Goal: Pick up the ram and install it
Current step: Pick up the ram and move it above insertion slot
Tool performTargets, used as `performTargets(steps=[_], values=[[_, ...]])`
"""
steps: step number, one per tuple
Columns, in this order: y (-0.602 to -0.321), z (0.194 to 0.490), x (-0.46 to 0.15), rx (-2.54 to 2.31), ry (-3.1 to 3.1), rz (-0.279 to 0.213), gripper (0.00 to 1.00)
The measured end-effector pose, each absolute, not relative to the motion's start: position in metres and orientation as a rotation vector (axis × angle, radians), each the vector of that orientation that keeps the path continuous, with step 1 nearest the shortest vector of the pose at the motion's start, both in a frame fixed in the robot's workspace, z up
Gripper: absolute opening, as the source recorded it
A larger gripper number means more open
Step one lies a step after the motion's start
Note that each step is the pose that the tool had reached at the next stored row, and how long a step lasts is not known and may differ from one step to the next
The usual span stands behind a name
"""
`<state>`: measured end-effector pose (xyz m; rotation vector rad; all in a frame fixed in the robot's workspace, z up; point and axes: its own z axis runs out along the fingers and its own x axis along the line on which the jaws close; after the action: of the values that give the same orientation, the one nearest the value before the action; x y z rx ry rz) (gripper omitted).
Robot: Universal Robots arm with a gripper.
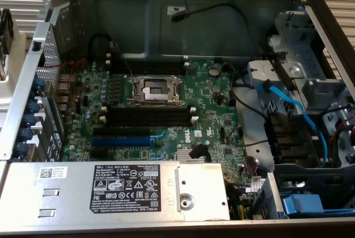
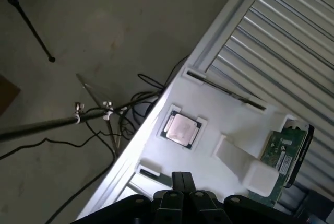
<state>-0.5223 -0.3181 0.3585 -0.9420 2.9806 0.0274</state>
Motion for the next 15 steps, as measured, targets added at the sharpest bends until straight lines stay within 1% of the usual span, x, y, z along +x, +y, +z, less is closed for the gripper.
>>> performTargets(steps=[15], values=[[-0.3181,0.3584,-0.5222,-1.312,2.841,0.031,0.10]])
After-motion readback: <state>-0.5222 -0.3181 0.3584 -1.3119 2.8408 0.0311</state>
